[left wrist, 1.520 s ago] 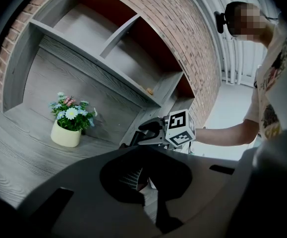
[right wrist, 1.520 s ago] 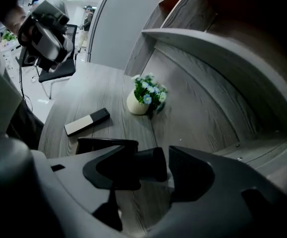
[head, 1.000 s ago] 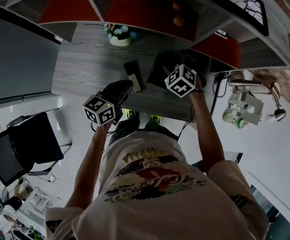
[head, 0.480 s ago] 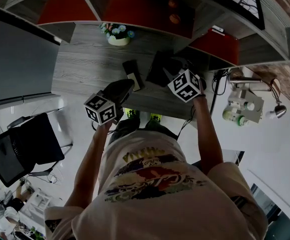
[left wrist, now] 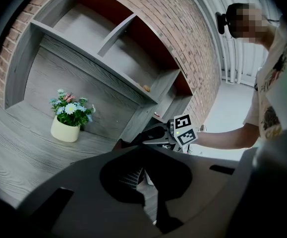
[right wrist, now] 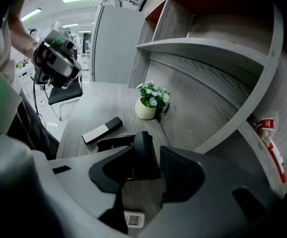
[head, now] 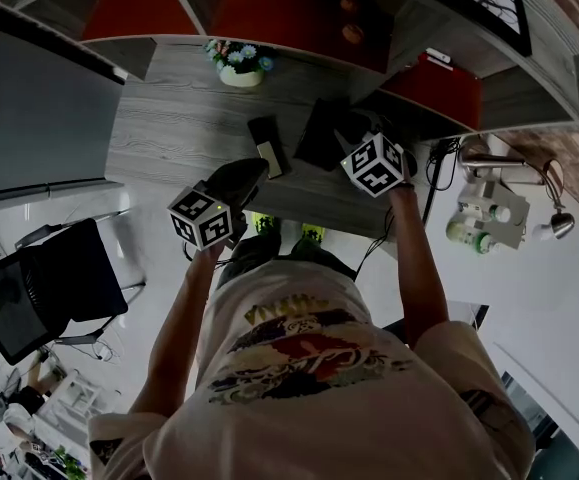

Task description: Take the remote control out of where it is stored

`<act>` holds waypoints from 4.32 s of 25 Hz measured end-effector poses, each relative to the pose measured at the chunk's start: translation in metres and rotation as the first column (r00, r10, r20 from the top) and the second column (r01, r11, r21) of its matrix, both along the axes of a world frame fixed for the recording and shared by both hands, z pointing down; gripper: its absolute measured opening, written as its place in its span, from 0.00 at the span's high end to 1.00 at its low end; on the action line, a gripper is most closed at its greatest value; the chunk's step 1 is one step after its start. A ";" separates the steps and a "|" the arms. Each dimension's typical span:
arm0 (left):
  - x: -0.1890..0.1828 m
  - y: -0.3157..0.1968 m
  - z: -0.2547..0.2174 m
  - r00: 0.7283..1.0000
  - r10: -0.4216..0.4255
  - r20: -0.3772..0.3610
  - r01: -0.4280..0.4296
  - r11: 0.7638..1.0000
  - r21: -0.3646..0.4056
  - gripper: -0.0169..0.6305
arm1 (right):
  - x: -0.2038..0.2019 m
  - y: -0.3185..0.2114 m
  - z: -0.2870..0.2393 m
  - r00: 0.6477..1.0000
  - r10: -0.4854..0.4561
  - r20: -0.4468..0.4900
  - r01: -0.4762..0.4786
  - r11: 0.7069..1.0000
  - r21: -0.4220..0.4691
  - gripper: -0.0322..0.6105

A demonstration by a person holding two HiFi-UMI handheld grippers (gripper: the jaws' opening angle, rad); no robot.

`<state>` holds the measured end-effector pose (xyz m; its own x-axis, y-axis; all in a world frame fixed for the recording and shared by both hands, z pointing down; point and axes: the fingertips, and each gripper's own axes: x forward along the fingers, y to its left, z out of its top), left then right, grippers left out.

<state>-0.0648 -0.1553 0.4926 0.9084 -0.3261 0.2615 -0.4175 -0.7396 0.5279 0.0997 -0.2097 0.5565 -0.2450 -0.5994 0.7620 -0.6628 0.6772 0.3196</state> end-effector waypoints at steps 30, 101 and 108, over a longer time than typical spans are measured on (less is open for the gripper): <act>-0.014 0.010 0.000 0.997 -0.044 0.066 0.044 0.999 -0.004 0.97 | -0.004 -0.013 0.039 0.979 0.074 0.189 -0.075 0.997 0.001 0.74; 0.055 0.018 -0.022 0.974 0.225 -0.037 -0.223 0.974 0.049 0.96 | 0.017 0.095 -0.049 0.900 0.304 0.312 -0.348 0.933 0.094 0.76; 0.059 0.035 -0.006 0.980 0.199 -0.012 -0.198 0.980 0.012 0.97 | 0.013 0.097 -0.027 0.912 0.271 0.309 -0.307 0.949 0.075 0.76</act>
<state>-0.0060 -0.1205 0.4869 0.9587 -0.1415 0.2468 -0.2549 -0.8126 0.5242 0.1123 -0.1130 0.5295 -0.2469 -0.7598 0.6015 -0.8995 0.4106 0.1493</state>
